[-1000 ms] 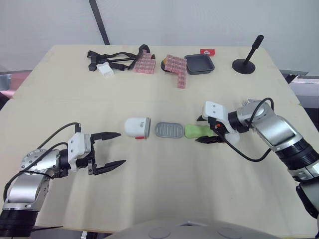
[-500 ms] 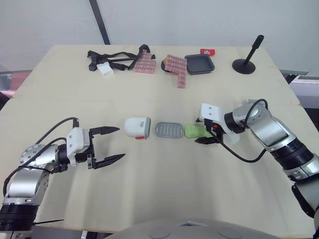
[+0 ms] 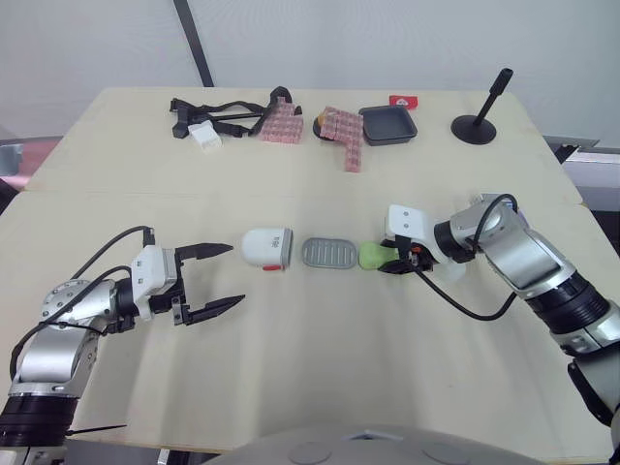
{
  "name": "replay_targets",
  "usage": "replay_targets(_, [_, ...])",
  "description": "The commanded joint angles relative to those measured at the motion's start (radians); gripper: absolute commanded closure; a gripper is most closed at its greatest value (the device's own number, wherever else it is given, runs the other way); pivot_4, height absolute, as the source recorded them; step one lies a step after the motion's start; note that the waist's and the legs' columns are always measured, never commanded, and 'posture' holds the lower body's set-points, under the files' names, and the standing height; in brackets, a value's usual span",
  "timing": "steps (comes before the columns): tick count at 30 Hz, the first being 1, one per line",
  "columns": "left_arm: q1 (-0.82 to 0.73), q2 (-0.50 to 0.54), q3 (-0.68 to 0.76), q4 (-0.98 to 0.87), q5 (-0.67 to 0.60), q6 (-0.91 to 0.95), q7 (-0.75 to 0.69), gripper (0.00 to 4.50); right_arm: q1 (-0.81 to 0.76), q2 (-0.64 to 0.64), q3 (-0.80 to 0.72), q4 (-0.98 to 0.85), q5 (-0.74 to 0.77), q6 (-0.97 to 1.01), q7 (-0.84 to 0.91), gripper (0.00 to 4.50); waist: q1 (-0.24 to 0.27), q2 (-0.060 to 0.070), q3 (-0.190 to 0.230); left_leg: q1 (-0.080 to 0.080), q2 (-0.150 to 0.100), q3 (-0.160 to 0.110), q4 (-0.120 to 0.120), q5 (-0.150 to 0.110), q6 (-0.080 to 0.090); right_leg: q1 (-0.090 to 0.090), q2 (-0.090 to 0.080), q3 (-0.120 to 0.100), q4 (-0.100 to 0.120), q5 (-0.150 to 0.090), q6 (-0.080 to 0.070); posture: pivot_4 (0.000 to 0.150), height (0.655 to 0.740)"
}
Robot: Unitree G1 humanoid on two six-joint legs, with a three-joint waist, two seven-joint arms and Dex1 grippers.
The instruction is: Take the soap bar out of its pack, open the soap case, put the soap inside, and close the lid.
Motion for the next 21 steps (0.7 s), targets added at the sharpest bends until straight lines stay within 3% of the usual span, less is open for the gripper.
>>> replay_targets(1, [-0.013,0.009,0.007,-0.001,0.003,-0.018,0.002,0.00,-0.036,-0.006,-0.037,-0.055,0.023,0.021,0.017,2.77,0.000,0.000,0.000,0.000,0.000,0.000,0.000,0.000,0.000,0.000,0.000,0.000,0.000,0.000,0.000,0.150,0.7400])
replay_targets(9, [-0.030,0.008,-0.001,0.022,0.015,-0.027,-0.001,0.00,-0.201,0.063,-0.037,-0.139,0.110,0.183,0.036,2.77,0.001,-0.001,-0.001,0.000,0.000,0.001,0.001,0.001,-0.002,-0.002,0.003,0.001,0.007,0.000,-0.001,0.150,0.7400])
replay_targets(21, [-0.026,0.005,-0.012,0.008,0.018,-0.027,0.022,0.00,-0.258,0.227,0.140,-0.074,0.018,0.238,-0.090,2.77,0.004,-0.002,-0.001,0.001,0.000,0.001,0.004,0.001,-0.002,-0.005,0.003,0.000,0.008,0.000,-0.001,0.150,0.7400])
